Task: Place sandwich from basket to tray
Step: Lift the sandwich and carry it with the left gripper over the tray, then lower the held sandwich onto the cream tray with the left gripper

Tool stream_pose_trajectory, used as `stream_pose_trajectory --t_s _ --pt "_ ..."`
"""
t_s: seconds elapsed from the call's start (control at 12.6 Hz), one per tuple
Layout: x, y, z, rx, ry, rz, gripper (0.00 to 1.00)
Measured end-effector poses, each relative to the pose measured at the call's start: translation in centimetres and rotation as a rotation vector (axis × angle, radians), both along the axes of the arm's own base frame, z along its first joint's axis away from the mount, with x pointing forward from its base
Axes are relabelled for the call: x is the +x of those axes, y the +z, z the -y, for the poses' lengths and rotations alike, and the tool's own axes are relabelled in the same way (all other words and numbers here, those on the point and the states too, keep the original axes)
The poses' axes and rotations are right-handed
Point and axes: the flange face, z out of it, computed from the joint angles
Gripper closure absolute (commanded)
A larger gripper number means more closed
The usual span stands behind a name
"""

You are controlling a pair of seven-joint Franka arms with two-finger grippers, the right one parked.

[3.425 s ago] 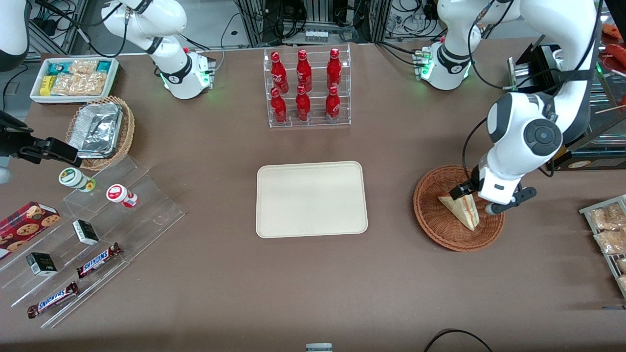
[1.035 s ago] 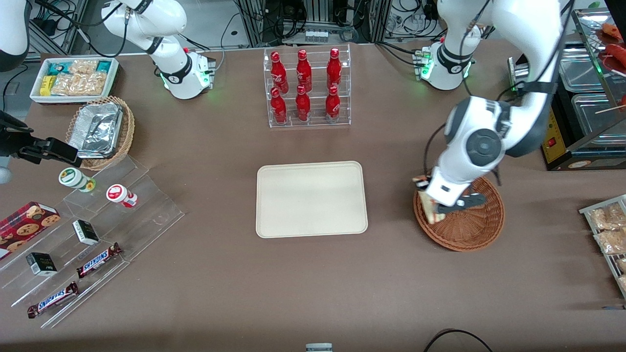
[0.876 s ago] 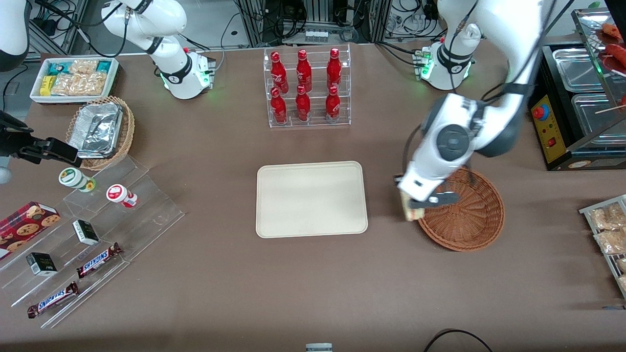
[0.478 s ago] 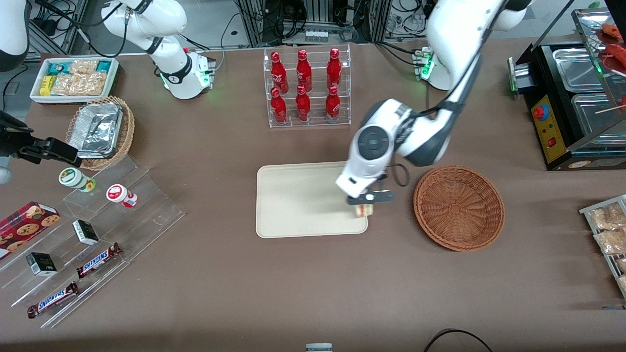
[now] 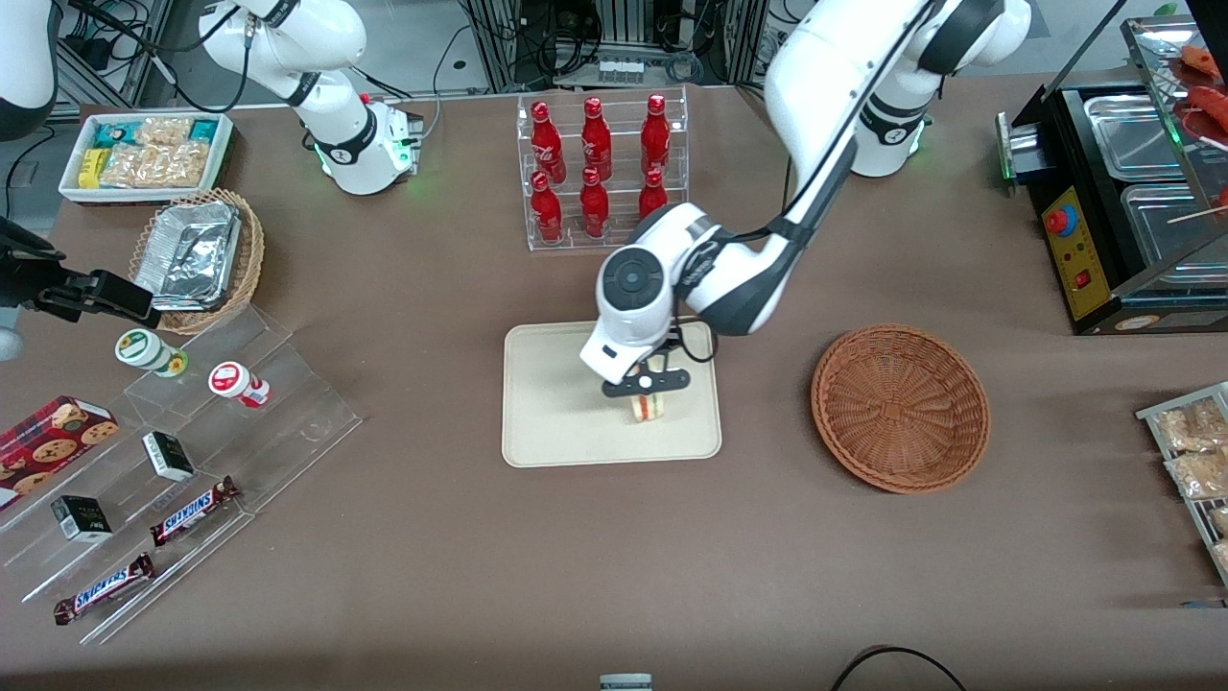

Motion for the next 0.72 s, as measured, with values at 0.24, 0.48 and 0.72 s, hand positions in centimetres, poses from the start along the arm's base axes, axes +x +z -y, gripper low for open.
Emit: stream_pose_trajectory --t_s 0.24,0.48,0.72 --pt "-1.0 -1.8 1.9 0.01 0.022 -0.009 1.0" --pt "-0.9 -2.5 2.5 0.011 0.045 -0.009 1.0" --pt "-0.7 -3.6 2.5 0.014 0.057 -0.011 0.11"
